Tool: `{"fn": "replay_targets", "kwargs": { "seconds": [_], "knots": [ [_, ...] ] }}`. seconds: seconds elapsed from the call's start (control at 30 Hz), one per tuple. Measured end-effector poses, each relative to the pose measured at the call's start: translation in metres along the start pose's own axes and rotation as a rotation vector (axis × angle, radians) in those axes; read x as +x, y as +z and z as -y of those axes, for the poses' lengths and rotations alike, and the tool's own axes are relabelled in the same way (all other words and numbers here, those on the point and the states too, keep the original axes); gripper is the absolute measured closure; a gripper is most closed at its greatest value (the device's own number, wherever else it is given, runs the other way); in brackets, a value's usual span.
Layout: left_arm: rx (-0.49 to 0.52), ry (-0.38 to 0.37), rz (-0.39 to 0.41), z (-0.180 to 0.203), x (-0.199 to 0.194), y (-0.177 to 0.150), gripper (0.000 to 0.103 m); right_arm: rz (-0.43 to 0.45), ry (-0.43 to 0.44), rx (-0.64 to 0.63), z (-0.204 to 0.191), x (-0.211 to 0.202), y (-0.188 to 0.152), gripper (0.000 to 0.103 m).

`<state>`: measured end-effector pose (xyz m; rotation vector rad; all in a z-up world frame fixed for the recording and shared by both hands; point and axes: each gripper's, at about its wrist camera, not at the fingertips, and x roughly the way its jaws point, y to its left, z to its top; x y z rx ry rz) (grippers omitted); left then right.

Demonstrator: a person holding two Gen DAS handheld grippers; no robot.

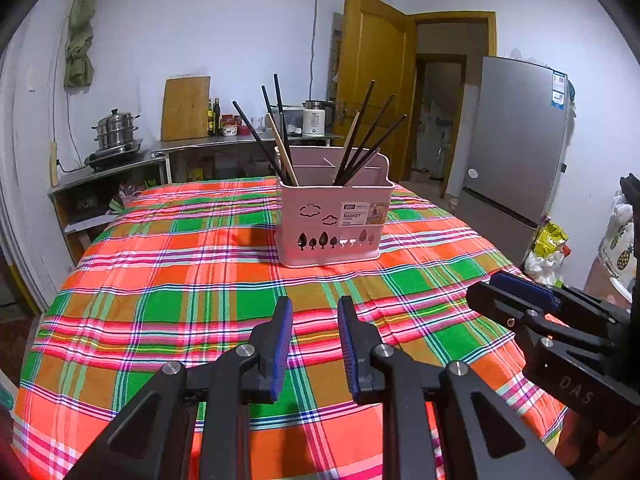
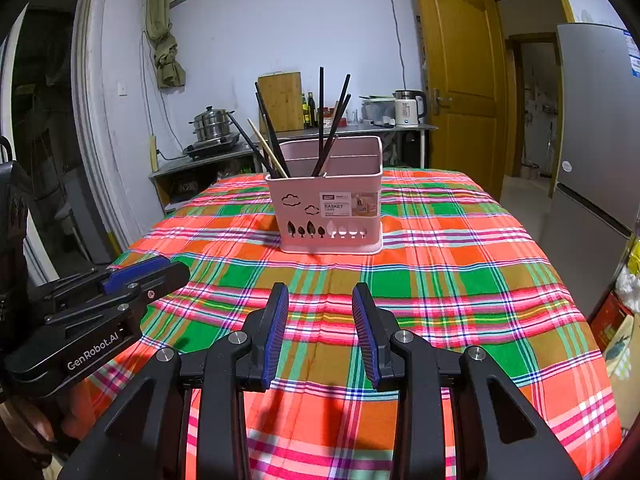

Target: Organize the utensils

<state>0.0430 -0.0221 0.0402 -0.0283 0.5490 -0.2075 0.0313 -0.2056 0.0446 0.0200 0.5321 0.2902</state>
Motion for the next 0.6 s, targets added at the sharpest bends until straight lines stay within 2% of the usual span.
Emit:
{"fn": "replay_targets", "kwargs": {
  "seconds": [0.6],
  "knots": [
    [-0.002, 0.003, 0.003, 0.0016, -0.0005, 0.0000, 0.080, -0.002, -0.002, 0.005, -0.0001, 0.0005, -0.0006, 0.069]
  ]
}}
